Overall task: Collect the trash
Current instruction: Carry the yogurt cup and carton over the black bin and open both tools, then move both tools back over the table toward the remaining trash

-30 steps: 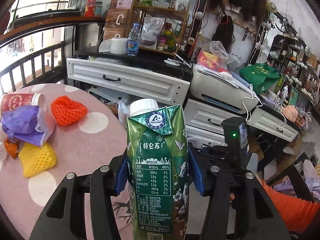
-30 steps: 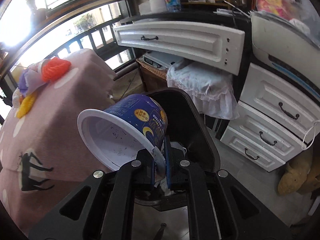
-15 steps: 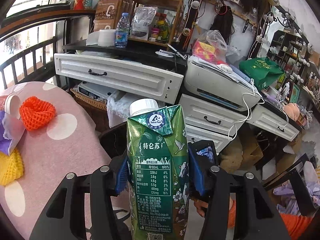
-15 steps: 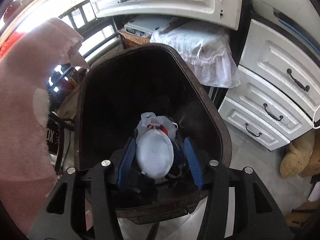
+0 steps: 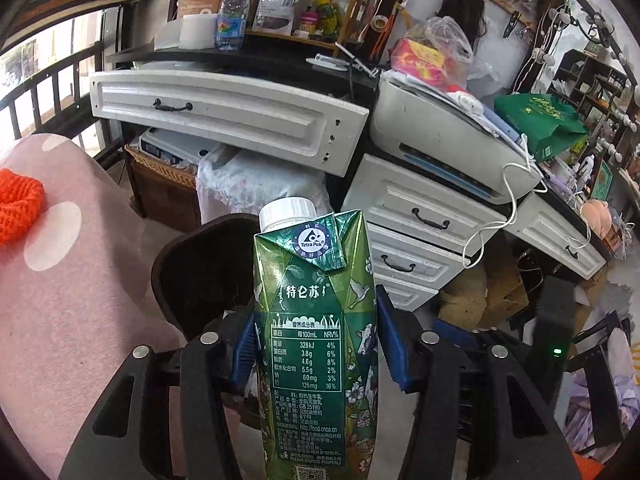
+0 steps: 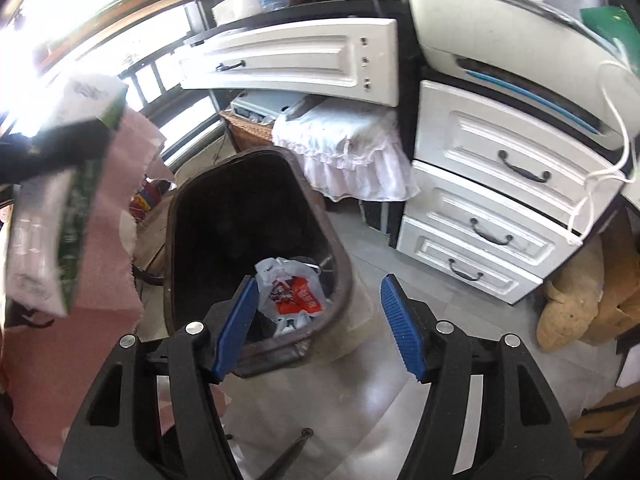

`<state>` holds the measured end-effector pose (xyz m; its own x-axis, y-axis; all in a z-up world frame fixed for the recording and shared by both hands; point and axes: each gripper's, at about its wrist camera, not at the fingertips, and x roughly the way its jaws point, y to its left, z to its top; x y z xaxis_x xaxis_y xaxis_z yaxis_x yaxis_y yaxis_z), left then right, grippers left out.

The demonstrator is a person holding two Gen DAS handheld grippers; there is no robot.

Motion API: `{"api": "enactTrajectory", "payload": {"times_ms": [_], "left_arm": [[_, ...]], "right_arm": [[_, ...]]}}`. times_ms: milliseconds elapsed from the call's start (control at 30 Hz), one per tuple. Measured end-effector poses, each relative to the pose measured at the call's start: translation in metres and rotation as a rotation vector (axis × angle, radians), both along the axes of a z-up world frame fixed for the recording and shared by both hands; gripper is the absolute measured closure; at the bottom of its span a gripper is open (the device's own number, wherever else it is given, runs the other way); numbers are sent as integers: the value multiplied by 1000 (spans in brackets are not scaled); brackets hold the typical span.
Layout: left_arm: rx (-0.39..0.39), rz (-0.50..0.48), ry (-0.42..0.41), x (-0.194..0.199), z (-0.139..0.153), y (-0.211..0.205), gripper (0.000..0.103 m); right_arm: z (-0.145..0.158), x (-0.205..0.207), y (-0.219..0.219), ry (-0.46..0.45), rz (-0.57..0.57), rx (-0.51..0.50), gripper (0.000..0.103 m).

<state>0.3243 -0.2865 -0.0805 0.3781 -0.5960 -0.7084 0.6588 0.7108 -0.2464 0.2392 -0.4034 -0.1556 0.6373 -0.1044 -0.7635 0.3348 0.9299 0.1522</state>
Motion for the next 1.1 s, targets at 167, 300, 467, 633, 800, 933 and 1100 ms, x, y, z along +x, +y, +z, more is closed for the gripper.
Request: {"api": "enactTrajectory", "payload": {"times_ms": [167, 300, 467, 633, 800, 933, 1100], "left_arm": [[70, -10, 13, 6, -20, -20, 51], [125, -7, 17, 10, -33, -32, 51], [178, 24, 21, 18, -46, -40, 39], [150, 32, -15, 11, -36, -36, 21], [103, 24, -40, -1, -14, -22, 18], [52, 29, -77, -13, 13, -3, 14], [6, 74, -159, -29, 43, 38, 6]], "right_arm": [[2, -25, -14, -5, -41, 0, 39], [0, -40, -24, -7, -65, 23, 39], [2, -47, -25, -14, -66, 8, 39], [7, -48, -25, -36, -67, 10, 39], [15, -44, -17, -53, -41, 7, 39], [24, -36, -5, -70, -3, 11, 39], [36, -23, 17, -90, 60, 12, 39]]}}
